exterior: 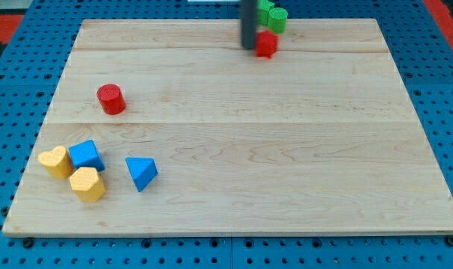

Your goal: Move the red circle to the left of the green circle

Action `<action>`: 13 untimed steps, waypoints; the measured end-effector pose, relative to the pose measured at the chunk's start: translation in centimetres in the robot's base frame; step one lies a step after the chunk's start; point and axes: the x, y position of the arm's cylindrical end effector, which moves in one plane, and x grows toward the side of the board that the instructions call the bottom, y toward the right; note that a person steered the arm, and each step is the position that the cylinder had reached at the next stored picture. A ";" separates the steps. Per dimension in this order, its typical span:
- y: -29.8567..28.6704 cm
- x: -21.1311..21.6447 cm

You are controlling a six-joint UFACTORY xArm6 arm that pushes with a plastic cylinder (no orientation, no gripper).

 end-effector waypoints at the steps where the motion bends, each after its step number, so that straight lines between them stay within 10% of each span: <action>1: 1.7 3.6; 4: 3.3 1.1; 8: -26.5 15.7; 10: -36.1 12.5; 12: -36.6 20.2; 13: -34.5 17.0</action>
